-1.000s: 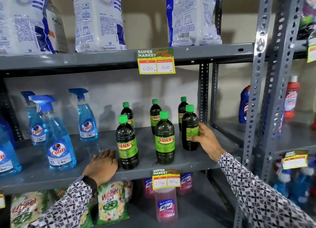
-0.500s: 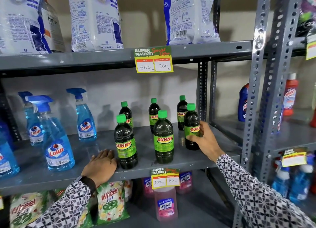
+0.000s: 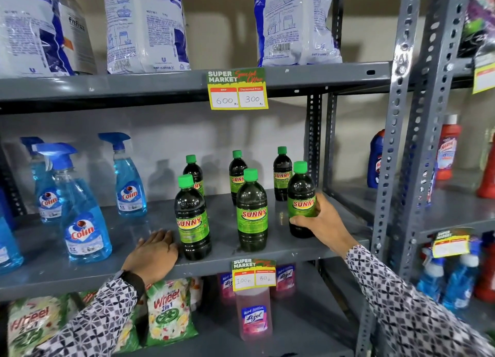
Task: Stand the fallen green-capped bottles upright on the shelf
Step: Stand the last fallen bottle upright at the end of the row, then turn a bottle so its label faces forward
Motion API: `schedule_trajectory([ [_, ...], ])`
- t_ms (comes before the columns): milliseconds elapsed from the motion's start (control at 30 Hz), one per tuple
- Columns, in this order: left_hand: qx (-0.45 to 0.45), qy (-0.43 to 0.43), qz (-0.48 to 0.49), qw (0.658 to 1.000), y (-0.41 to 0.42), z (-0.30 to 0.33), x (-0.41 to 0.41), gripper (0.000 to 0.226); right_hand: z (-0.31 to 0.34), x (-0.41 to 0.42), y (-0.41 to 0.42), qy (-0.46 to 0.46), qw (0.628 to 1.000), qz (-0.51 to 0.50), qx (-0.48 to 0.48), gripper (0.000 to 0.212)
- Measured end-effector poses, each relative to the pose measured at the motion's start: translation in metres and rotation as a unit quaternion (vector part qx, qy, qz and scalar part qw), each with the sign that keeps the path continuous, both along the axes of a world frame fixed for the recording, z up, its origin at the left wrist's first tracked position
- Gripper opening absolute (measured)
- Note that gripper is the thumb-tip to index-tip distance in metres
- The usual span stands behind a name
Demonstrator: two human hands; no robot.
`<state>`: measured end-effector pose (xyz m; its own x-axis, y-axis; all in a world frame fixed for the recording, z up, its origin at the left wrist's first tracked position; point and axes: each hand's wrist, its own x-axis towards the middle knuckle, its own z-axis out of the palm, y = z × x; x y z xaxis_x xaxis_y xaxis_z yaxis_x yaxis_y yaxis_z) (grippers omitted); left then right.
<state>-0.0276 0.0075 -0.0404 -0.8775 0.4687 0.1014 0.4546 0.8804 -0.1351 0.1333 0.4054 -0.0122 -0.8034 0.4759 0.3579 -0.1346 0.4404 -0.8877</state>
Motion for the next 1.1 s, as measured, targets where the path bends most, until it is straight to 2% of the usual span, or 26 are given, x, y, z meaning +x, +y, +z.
schedule_trajectory([
  [167, 0.007, -0.014, 0.011, 1.0, 0.0, 0.006, 0.002, 0.058, -0.005, 0.016, -0.002, -0.001, 1.0, -0.001, 0.004, 0.066],
  [300, -0.019, -0.006, 0.006, 1.0, 0.003, 0.007, 0.011, 0.058, -0.006, 0.023, -0.005, -0.002, 1.0, 0.019, -0.011, 0.071],
  [400, 0.007, -0.015, 0.003, 1.0, 0.004, 0.01, 0.017, 0.057, -0.006, 0.038, -0.016, 0.037, 0.999, 0.016, -0.022, 0.079],
  [433, 0.044, -0.023, 0.006, 0.999, 0.004, 0.01, 0.018, 0.055, -0.007, 0.042, -0.021, 0.069, 0.997, -0.036, -0.014, 0.08],
  [500, 0.187, -0.045, 0.026, 0.981, 0.003, 0.017, 0.027, 0.045, -0.011, 0.049, -0.036, 0.141, 0.974, -0.177, 0.01, 0.06],
  [567, 0.367, -0.051, 0.039, 0.928, 0.005, 0.022, 0.039, 0.034, -0.011, 0.055, -0.062, 0.208, 0.95, -0.231, 0.037, 0.031],
  [667, 0.586, -0.092, 0.018, 0.805, 0.007, 0.028, 0.056, 0.041, -0.01, 0.052, -0.109, 0.202, 0.964, -0.144, 0.096, 0.018],
  [700, 0.629, -0.129, -0.003, 0.767, 0.005, 0.03, 0.057, 0.047, -0.011, 0.047, -0.127, 0.167, 0.977, -0.088, 0.105, 0.016],
  [767, 0.65, -0.21, -0.057, 0.728, 0.001, 0.029, 0.055, 0.06, -0.011, 0.029, -0.16, 0.078, 0.99, 0.037, 0.113, 0.024],
  [867, 0.608, -0.276, -0.12, 0.735, -0.007, 0.031, 0.048, 0.077, -0.013, -0.015, -0.194, -0.008, 0.982, 0.141, 0.125, 0.072],
  [933, 0.584, -0.281, -0.136, 0.749, -0.006, 0.035, 0.046, 0.082, -0.009, -0.036, -0.205, -0.024, 0.981, 0.158, 0.107, 0.092],
  [967, 0.58, -0.276, -0.142, 0.753, -0.003, 0.037, 0.046, 0.08, -0.007, -0.043, -0.206, -0.026, 0.982, 0.164, 0.086, 0.094],
  [1100, 0.576, -0.248, -0.156, 0.763, -0.006, 0.039, 0.045, 0.067, -0.005, -0.051, -0.216, -0.018, 0.984, 0.167, 0.055, 0.081],
])
